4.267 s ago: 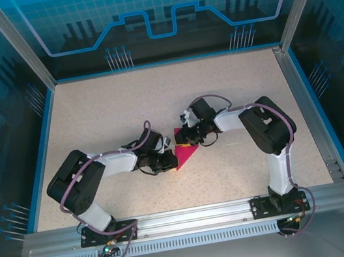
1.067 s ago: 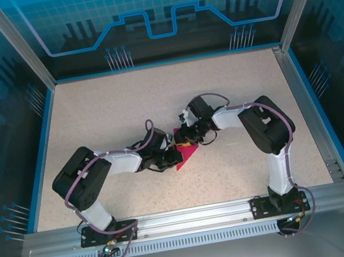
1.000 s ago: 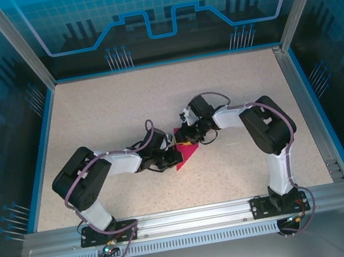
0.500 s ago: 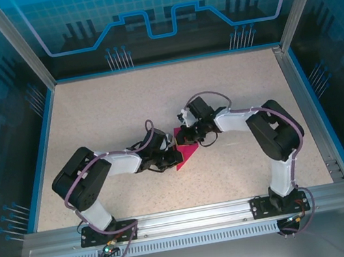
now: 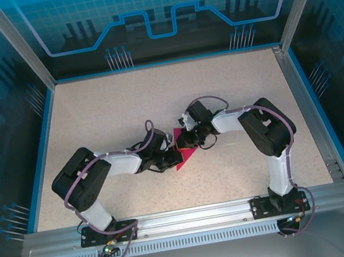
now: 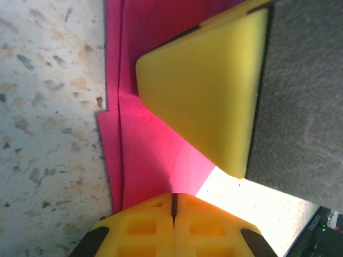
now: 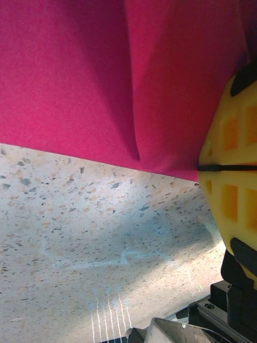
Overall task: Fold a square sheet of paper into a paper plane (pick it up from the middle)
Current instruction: Fourth fold the wing at the center of the table.
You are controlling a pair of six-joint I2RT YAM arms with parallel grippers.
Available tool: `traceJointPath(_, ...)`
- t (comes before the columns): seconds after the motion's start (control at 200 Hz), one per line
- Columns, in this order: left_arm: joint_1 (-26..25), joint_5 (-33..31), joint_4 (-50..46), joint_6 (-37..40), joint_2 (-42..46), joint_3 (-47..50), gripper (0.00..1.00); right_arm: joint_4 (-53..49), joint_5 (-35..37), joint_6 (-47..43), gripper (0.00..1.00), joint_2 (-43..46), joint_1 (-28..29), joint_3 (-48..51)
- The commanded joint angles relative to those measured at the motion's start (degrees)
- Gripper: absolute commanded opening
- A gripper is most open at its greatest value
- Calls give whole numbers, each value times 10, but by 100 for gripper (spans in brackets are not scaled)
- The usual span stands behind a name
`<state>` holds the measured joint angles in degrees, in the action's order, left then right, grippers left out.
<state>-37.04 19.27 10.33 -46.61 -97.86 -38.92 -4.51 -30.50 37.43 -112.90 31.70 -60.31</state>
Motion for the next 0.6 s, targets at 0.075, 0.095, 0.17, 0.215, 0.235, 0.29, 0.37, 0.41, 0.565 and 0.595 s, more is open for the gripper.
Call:
traceJointPath(0.075,-6,-41,-102,9,-21,38,0,24,49,-10,10,-34,-33,8)
traceJointPath(0.095,-7,-42,-103,9,-21,38,0,23,47,-11,10,-35,-36,7)
traceJointPath(0.17,-7,-44,-103,9,-22,39,0,20,43,-17,11,-36,-48,-2)
traceJointPath(0.215,-7,-44,-103,10,-23,39,0,18,43,-21,11,-38,-54,-6)
traceJointPath(0.235,-7,-43,-103,10,-23,39,0,17,44,-23,11,-38,-56,-9)
traceJointPath(0.29,-7,-43,-103,10,-26,39,0,14,45,-29,11,-41,-61,-15)
traceJointPath(0.37,-6,-44,-104,12,-26,40,0,5,50,-34,12,-43,-69,-26)
traceJointPath(0.41,-6,-45,-105,12,-26,39,0,0,53,-38,12,-43,-72,-33)
traceJointPath(0.565,-7,-46,-109,13,-24,40,0,-43,86,-58,13,-47,-73,-62)
traceJointPath(0.595,-7,-47,-110,13,-24,40,0,-46,93,-59,13,-48,-74,-66)
